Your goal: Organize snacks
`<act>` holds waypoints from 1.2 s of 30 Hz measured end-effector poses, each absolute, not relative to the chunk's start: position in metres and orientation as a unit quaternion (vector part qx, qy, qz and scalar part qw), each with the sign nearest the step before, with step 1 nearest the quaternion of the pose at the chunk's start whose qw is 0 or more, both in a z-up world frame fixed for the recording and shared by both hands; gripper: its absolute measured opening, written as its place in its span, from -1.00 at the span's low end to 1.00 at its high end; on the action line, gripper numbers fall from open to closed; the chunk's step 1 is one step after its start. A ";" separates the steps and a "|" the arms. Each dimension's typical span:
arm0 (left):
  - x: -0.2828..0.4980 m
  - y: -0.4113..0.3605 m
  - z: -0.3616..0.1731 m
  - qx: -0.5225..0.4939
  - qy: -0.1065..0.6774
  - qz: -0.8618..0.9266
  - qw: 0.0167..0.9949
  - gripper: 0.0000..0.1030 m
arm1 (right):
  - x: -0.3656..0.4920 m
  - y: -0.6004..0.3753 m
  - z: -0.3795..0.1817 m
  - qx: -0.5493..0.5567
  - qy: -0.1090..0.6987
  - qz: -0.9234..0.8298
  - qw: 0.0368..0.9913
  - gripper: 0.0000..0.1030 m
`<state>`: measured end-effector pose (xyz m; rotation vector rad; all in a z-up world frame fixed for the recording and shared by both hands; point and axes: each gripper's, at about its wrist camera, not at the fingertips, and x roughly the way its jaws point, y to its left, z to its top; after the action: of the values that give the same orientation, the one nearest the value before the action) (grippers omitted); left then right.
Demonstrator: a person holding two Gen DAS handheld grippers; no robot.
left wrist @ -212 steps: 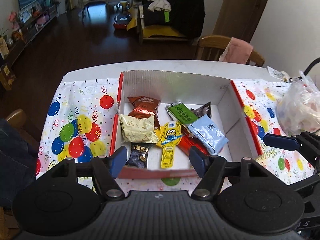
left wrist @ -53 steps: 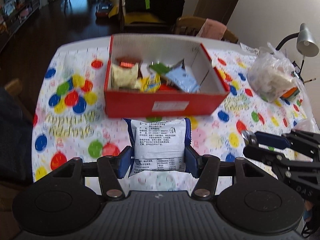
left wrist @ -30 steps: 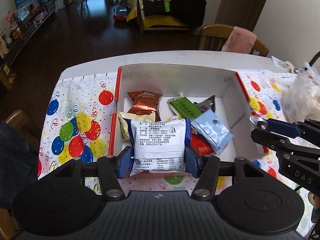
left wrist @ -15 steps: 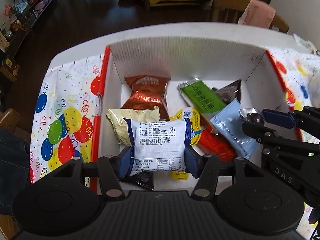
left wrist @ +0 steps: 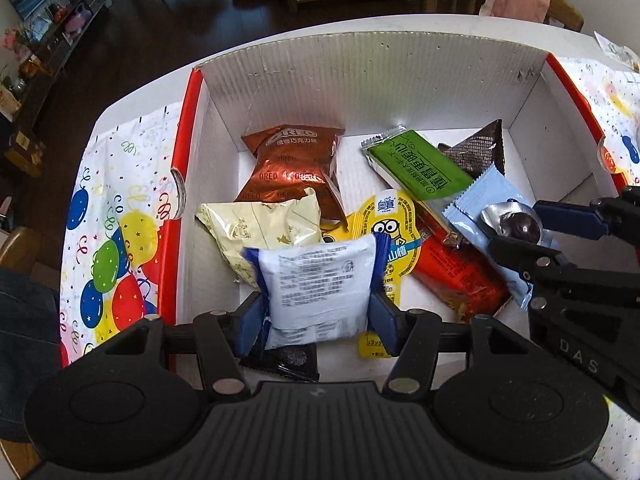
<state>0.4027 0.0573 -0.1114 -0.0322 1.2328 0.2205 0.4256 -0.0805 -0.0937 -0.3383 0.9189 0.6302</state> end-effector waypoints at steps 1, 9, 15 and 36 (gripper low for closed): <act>0.402 0.058 -0.111 -0.018 0.576 0.102 0.811 0.11 | 0.426 -0.082 -0.093 -0.157 0.435 0.296 0.836 -0.29; 0.387 0.065 -0.098 -0.054 0.563 0.093 0.820 0.11 | 0.416 -0.100 -0.076 -0.125 0.425 0.295 0.846 -0.12; 0.367 0.064 -0.076 -0.066 0.535 0.082 0.838 0.14 | 0.395 -0.114 -0.050 -0.102 0.401 0.303 0.858 0.08; 0.266 0.047 0.007 -0.043 0.409 0.058 0.910 0.40 | 0.313 -0.145 0.023 -0.031 0.321 0.330 0.887 0.73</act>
<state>0.2655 0.0469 0.0072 -0.0887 0.8441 0.1192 0.3127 -0.1447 0.0225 -0.0646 0.6663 0.6854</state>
